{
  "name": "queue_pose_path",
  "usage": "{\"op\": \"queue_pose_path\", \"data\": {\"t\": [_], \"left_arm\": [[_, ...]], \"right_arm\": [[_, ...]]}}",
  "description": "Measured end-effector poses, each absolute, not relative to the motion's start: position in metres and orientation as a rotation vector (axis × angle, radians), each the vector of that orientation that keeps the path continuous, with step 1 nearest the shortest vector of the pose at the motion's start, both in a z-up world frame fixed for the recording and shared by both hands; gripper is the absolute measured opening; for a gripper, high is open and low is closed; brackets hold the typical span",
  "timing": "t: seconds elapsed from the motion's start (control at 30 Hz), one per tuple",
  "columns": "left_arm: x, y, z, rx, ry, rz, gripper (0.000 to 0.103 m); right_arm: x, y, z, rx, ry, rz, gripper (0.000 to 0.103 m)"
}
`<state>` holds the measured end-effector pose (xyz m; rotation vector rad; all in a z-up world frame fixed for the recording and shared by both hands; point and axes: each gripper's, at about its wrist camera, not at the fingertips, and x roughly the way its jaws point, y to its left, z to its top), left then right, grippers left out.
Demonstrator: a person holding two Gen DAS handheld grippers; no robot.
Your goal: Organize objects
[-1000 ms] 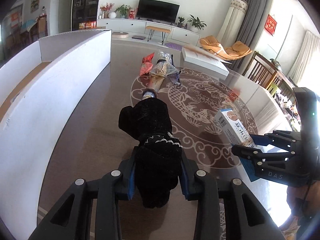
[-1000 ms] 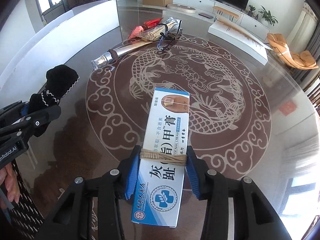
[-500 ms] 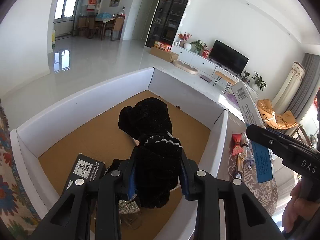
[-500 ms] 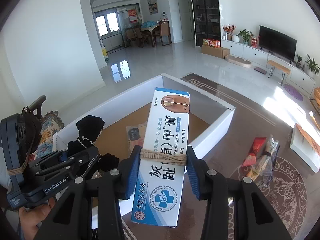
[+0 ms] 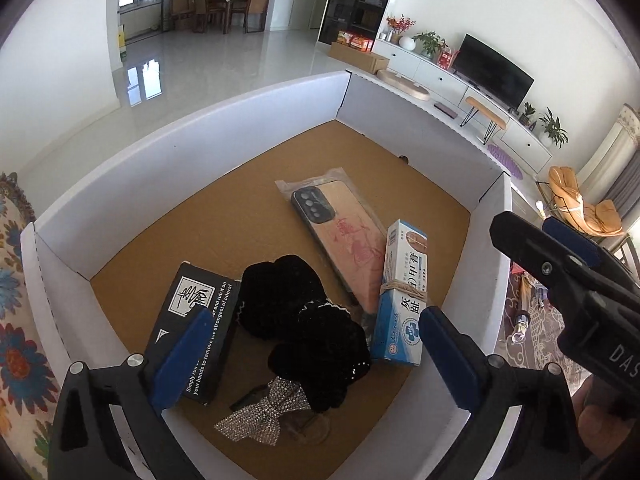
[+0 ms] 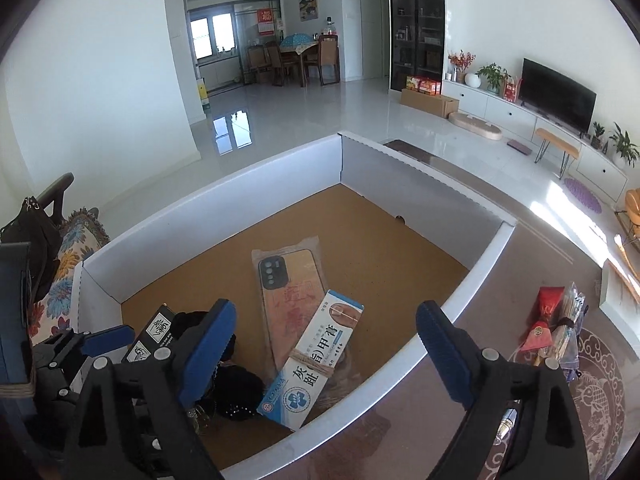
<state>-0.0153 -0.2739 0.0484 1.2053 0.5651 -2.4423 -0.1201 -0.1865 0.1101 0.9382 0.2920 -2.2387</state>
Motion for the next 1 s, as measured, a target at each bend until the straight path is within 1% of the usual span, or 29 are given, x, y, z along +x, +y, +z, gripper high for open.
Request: {"op": "queue_pose_path", "data": {"t": [0.1,0.17,0.27,0.33,0.43,0.53,0.6,0.67,0.83,0.93,1.0], "left_arm": [[-0.009,-0.271,0.058,1.123,0.548,-2.478,0.103],[-0.007,-0.266,0.068,1.056,0.529,-2.512,0.103],[0.0,-0.259,0.079,0.972,0.533,-2.57,0.103],[0.004,-0.25,0.086,0.926,0.532,-2.619,0.103],[0.003,-0.227,0.099,0.855,0.519,-2.717,0.103],[0.003,-0.189,0.113,0.797,0.487,-2.85,0.103],[-0.001,-0.156,0.117,0.797,0.448,-2.947,0.103],[-0.009,-0.121,0.112,0.86,0.41,-3.033,0.103],[-0.029,-0.042,0.075,1.204,0.388,-3.187,0.103],[-0.033,-0.007,0.051,1.352,0.277,-3.168,0.103],[-0.03,0.01,0.036,1.424,0.196,-3.144,0.103]], "right_arm": [[-0.116,-0.163,0.114,0.915,0.261,-2.272,0.095],[-0.111,-0.139,0.113,0.898,0.229,-2.305,0.1],[-0.099,-0.087,0.105,0.871,0.193,-2.388,0.1],[-0.092,-0.044,0.094,0.877,0.176,-2.461,0.103],[-0.086,0.023,0.064,0.965,0.166,-2.569,0.103],[-0.082,0.092,0.022,1.163,0.215,-2.67,0.103],[-0.074,0.136,0.003,1.266,0.183,-2.717,0.103],[-0.065,0.171,-0.007,1.33,0.165,-2.765,0.103],[-0.045,0.216,-0.019,1.41,0.144,-2.825,0.103],[-0.042,0.221,-0.022,1.425,0.121,-2.831,0.103],[-0.043,0.218,-0.021,1.411,0.145,-2.836,0.103]]}}
